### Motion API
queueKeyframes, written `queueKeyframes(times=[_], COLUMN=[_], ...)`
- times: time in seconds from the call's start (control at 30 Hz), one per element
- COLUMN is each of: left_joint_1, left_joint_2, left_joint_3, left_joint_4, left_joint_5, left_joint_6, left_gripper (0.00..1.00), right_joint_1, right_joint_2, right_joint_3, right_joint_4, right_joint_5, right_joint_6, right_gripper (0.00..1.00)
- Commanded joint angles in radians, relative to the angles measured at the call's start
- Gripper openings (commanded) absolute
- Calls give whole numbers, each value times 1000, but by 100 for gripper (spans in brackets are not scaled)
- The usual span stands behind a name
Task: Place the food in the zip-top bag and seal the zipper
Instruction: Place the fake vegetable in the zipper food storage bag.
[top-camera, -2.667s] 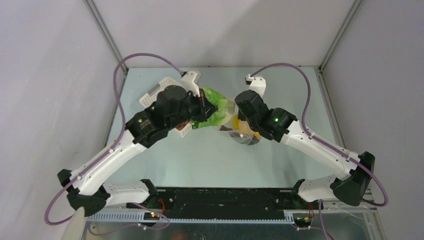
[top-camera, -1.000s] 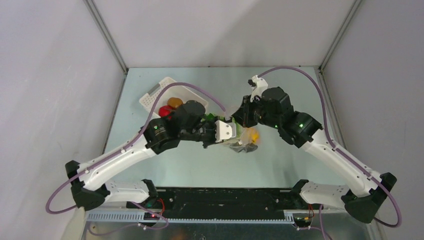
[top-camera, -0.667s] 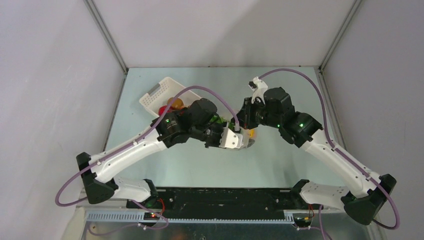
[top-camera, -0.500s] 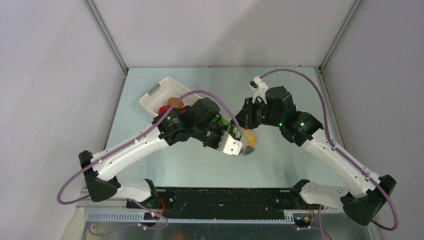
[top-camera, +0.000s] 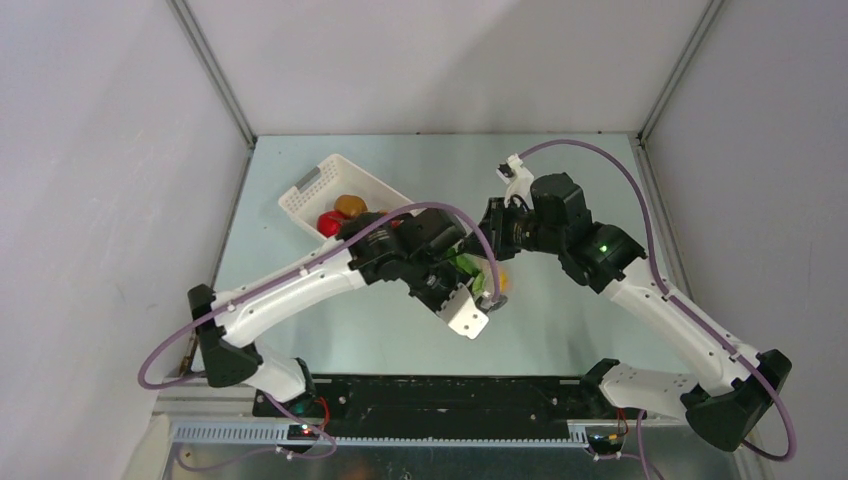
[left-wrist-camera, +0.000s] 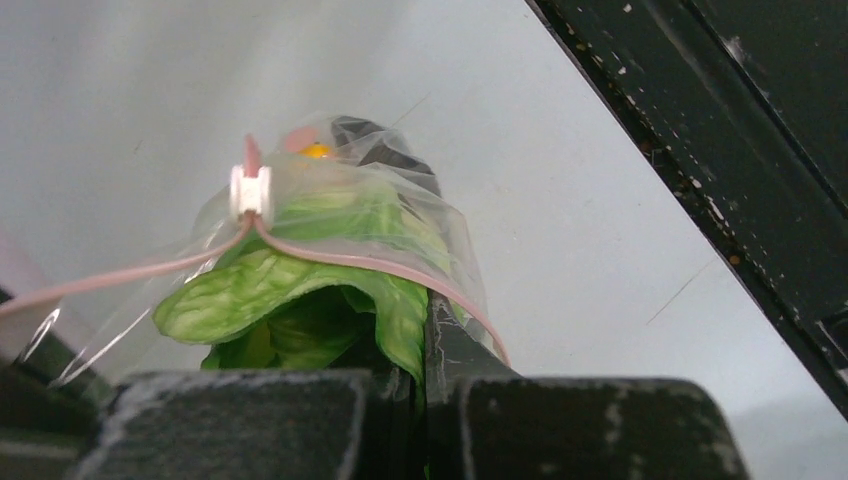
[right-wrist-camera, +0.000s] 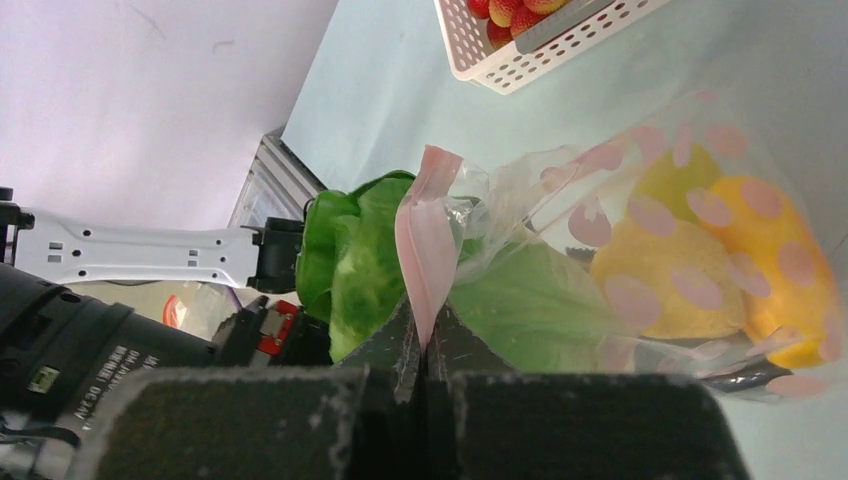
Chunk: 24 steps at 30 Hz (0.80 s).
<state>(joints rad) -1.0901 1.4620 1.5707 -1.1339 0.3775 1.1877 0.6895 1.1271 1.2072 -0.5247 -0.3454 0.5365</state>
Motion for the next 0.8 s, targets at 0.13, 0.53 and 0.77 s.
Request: queueKeyframes(times=[0.13, 0.53, 0.77], left_joint_1=[-43, -88, -89], left_joint_2=[140, 155, 147], left_joint_3=[144, 121, 106], left_joint_4=[-294, 474, 481], left_joint_5=[29, -545, -550], left_joint_6=[177, -698, -805], left_gripper=[0, 0, 1], right_joint_1=[-2, -2, -14], right_joint_2=[-37, -141, -235], right_joint_3=[9, -81, -142], right_joint_4=[156, 159, 178], right_joint_5=[-36, 257, 297], right_joint_6=[52, 184, 254], right_gripper=[0, 0, 0])
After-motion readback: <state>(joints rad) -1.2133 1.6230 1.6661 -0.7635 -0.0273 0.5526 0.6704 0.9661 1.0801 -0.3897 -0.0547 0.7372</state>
